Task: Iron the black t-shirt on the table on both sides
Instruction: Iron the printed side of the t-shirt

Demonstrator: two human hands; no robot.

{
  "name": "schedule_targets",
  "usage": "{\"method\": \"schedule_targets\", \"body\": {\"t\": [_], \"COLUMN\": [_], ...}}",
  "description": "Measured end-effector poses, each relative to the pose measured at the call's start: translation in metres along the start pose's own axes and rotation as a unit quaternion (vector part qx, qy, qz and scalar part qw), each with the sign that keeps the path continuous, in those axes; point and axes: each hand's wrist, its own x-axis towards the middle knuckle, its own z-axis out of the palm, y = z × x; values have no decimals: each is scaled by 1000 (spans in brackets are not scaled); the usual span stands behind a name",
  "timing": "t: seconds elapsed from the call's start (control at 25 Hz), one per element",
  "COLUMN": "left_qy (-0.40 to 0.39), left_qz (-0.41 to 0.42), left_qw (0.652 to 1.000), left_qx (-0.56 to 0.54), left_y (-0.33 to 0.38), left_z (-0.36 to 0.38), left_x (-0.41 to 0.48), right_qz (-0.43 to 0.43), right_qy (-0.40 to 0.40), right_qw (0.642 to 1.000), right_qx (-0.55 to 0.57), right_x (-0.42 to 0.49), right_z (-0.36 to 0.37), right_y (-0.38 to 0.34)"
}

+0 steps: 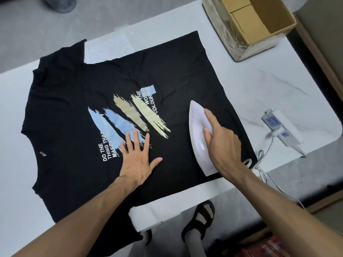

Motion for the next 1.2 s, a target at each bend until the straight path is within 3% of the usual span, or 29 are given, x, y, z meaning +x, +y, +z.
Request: {"method": "schedule_targets", "body": {"t": [0.32,0.4,0.48,0.56,0.72,0.84,0.96,1.08,1.16,1.2], "left_qy": [-29,-38,29,94,-14,-41,-25,94,162,146], "left_qz": [-15,2,36,72,69,60,88,49,-21,-34], "left_qw": [997,985,966,981,997,997,995,965,945,947], "left_qx": [-76,-171,-256,-157,32,21,-45,-239,-283,-284], "left_y": [17,5,-25,-67,-125,-139,-147,-165,-190,-204], "left_z": [-47,-66,-79,-65,4,16,-3,-17,-11,-9], "left_x": [93,104,85,43,-34,-17,8,-3,-17,-22], "right_qz": [-10,-28,-52,-83,-180,-156,-121,-221,-343,-408], "right_qy": [31,26,16,3,-32,-27,0,-2,-52,-86], "right_qw": [999,999,998,996,979,978,987,969,930,898], "right_qx": [-15,-17,-21,-30,-87,-135,-109,-106,-119,-140], "right_x": [31,29,21,12,-11,-2,6,-5,-15,-21], "right_z": [2,1,3,10,34,43,36,22,20,25], "right_y": [-24,-34,-47,-64,-82,-73,-74,-100,-128,-145]}}
